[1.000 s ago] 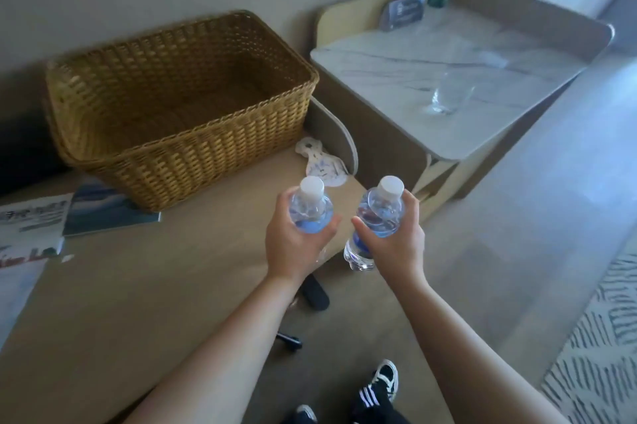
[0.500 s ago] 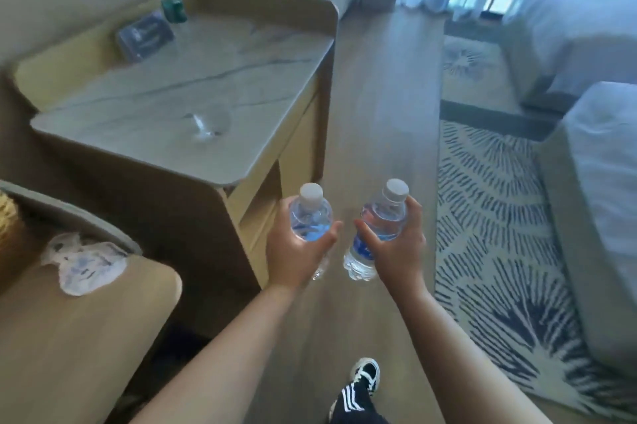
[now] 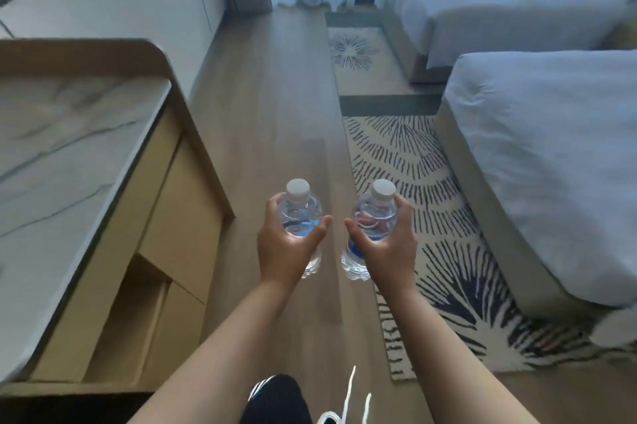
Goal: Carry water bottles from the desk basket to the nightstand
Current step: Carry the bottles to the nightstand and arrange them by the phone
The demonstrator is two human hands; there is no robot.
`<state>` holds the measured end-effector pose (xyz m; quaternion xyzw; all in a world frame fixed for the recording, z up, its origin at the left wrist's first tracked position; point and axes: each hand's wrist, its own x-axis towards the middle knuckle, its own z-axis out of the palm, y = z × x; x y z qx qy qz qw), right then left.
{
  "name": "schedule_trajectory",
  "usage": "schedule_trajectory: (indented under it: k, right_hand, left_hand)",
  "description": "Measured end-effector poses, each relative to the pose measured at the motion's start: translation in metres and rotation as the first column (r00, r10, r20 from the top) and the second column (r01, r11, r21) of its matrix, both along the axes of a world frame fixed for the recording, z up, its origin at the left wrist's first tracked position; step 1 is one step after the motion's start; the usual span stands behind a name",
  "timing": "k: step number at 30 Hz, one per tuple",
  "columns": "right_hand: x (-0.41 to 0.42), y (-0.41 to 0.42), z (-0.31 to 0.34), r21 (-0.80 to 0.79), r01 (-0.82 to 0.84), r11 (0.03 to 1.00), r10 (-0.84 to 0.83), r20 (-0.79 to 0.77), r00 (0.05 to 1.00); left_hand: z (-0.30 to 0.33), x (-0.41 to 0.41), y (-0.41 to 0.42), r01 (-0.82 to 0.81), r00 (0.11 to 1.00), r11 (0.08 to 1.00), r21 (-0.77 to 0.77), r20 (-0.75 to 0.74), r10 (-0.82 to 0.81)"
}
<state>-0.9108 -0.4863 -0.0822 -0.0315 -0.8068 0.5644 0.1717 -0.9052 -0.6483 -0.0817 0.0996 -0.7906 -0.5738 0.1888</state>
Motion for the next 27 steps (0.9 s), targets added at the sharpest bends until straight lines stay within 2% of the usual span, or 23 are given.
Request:
schedule_trajectory:
  k: [7,15,27]
  right_hand:
    - [-0.108,0.02,-0.02,0.026,0.077,0.997,-0.079,0.068,0.995]
    - [-0.285,0.004,-0.014,-0.046,0.179,0.983,-0.177,0.039,0.983]
    - [-0.493,0.026,-0.014,-0.06,0.262,0.963,-0.26,0.036,0.965]
  left_hand:
    - [-0.02,-0.129,0.025,0.125,0.992,0.992,0.01,0.013,-0.125]
    - [-0.015,-0.313,0.016,0.232,0.972,0.973,-0.005,-0.025,-0.232]
    - [-0.016,-0.543,0.017,0.238,0.971,0.971,0.013,-0.014,-0.238]
